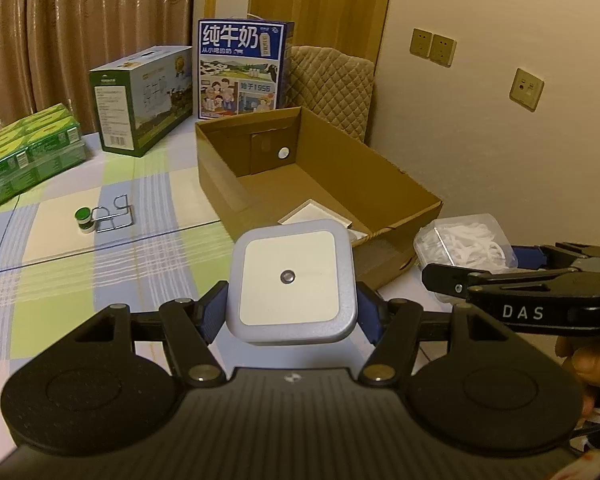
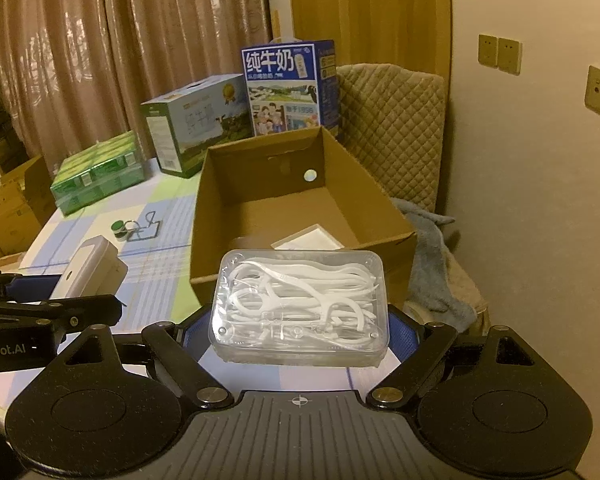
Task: Organize rigid objects
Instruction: 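Lower the night-light into the box and open the left tool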
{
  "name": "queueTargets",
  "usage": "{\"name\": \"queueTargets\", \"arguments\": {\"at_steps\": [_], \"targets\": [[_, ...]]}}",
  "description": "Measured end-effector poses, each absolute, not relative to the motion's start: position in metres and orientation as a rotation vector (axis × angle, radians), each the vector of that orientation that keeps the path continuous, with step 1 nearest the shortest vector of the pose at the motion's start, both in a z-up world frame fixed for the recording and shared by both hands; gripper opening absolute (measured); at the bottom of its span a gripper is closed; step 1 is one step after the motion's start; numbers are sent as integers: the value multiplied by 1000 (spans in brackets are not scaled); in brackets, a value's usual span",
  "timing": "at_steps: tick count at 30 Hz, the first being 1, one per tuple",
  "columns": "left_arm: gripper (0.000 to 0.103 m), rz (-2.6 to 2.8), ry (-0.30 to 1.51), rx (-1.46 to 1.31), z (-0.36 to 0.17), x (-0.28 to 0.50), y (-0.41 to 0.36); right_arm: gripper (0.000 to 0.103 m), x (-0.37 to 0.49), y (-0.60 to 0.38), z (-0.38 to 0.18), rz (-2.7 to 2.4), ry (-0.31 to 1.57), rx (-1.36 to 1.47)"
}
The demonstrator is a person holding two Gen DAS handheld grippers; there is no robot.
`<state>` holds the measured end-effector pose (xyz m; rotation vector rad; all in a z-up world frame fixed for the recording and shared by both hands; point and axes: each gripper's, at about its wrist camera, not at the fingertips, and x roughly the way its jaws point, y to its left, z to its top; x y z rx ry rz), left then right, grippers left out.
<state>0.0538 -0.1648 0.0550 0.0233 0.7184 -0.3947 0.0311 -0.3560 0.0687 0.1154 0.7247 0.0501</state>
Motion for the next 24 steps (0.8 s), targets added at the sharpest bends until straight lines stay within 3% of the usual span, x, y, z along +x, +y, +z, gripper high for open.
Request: {"name": "queueTargets", "arguments": {"at_steps": [24], "targets": [[61, -442, 719, 50, 60, 145, -211, 83, 119, -398, 87, 81, 698, 101]]}}
